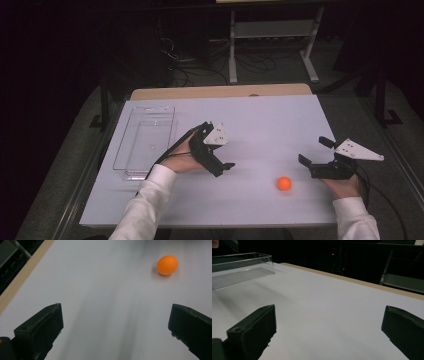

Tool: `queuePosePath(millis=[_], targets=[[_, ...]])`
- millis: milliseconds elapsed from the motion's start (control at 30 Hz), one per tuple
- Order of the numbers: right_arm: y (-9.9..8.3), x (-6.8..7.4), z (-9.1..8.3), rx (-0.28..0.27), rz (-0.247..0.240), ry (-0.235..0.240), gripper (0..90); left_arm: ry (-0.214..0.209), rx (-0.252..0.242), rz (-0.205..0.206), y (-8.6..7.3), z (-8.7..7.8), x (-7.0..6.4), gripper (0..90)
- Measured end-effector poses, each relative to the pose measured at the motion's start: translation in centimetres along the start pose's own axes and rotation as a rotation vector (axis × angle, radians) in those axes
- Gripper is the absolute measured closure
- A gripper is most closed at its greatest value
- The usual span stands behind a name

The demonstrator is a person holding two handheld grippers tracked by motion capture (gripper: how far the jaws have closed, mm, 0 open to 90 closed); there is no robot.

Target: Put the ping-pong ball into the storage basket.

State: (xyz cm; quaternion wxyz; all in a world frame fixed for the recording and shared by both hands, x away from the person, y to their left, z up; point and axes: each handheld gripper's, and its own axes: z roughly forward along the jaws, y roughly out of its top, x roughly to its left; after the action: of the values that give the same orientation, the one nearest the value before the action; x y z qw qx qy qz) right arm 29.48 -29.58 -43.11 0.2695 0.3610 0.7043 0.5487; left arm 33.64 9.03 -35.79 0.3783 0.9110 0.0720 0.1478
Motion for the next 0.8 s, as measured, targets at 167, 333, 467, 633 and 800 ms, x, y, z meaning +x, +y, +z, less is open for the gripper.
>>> queuePosePath(millis=[167,333,467,633,800], targets=[[0.0,0.0,0.0,-0.001,0.002,0.001,0.0,-0.015,0.010,0.005,0.3,0.6,-0.1,0.0],[0.0,-0.1,0.0,-0.001,0.002,0.000,0.0,-0.022,0.013,0.023,0.7,1.2,-0.4,0.0],[-0.1,-0.1,0.0,0.002,0.007,-0.002,0.0,-0.034,0.015,0.022,1.0,1.8,-0.4,0.0],[-0.1,-0.2,0.0,0.009,0.009,-0.008,0.0,-0.048,0.019,0.022,1.3,2.6,-0.6,0.0],[-0.1,-0.1,0.0,0.007,0.012,-0.009,0.0,-0.060,0.017,0.020,1.7,3.2,-0.5,0.0]])
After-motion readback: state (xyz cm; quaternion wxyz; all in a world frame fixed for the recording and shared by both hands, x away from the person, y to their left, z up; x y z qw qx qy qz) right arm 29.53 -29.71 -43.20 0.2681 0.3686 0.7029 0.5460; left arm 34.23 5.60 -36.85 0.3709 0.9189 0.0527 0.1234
